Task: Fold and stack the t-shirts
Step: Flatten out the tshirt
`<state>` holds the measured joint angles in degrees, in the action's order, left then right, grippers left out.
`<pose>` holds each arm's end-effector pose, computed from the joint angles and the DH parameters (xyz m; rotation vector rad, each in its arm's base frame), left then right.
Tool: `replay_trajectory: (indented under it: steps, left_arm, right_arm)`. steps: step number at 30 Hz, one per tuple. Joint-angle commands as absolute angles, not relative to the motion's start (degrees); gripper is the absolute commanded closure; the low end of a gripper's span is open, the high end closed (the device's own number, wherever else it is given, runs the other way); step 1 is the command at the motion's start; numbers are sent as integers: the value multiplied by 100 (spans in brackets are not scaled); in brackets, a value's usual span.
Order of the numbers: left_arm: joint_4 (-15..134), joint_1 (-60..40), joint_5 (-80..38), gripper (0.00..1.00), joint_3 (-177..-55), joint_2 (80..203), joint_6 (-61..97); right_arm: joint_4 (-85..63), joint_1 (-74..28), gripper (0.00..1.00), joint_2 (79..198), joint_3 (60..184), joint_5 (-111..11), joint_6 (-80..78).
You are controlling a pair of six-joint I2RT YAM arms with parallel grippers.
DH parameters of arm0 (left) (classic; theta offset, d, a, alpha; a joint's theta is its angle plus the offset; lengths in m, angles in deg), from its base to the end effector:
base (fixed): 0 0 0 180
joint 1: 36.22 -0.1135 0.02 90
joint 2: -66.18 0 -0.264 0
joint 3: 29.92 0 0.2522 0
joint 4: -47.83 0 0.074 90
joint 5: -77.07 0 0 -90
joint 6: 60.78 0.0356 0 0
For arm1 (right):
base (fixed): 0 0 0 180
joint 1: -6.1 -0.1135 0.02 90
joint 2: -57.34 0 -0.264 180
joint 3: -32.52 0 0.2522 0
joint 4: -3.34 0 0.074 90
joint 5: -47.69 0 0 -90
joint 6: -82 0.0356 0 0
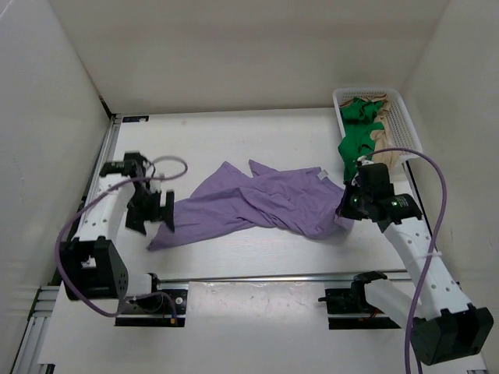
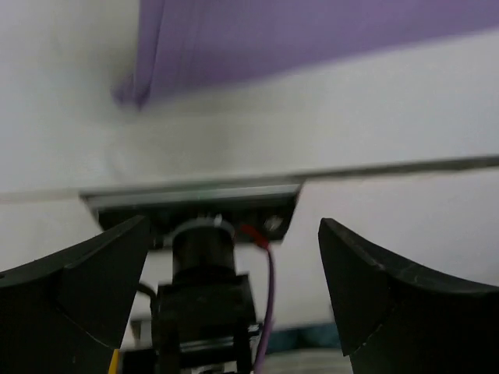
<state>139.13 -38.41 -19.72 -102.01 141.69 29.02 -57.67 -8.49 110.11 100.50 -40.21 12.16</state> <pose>0.1967 0.0033 0.2451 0.0712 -3.0551 0.1834 0.1746 0.0441 0.3113 0.1335 2.3798 0.2473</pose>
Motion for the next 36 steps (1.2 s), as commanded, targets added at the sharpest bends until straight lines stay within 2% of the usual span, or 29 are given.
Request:
replay_trajectory:
  steps: [1, 2, 4, 8, 10, 11, 15, 19, 22, 28, 36]
  left_arm:
    - [12200, -3754, -3119, 0, -11862, 14657, 2922]
    - [12032, -3527, -3365, 0, -12657, 15313, 2922]
    - [11533, -3019, -3639, 0, -13339, 16367, 2922]
    - [11292, -2279, -2870, 6, -14973, 17943, 2922]
    - [11292, -1935, -2517, 7, -15958, 19356, 2922]
    - [11292, -1804, -2454, 7, -16527, 19641, 2922]
    - [11065, -1723, -2024, 7, -17409, 20600, 2922]
    - [10853, -1723, -1952, 13, -17411, 20795, 2922]
    - [10853, -1671, -2005, 25, -16852, 20603, 2922]
    - [10853, -1671, -2015, 23, -15691, 19944, 2922]
    - [10914, -1671, -2462, 23, -15372, 19696, 2922]
  right_arm:
    - [-5218, -762, 100, 11086, 9771, -4459, 1564]
    - [-5165, -761, 100, 11261, 9709, -4608, 1564]
    - [-5104, -761, 100, 11464, 9708, -4609, 1564]
    - [-4972, -708, 100, 11798, 9647, -4723, 1502]
    - [-4971, -594, 100, 11965, 9585, -4724, 1441]
    - [-4971, -594, 100, 11965, 9585, -4785, 1441]
    - [-4971, -488, 100, 12176, 9638, -4899, 1389]
    - [-5023, -488, 100, 12369, 9638, -4899, 1388]
    - [-5024, -488, 100, 12370, 9638, -4899, 1388]
    - [-5024, -436, 100, 12370, 9691, -4899, 1388]
    - [-5077, -436, 100, 12203, 9638, -4795, 1388]
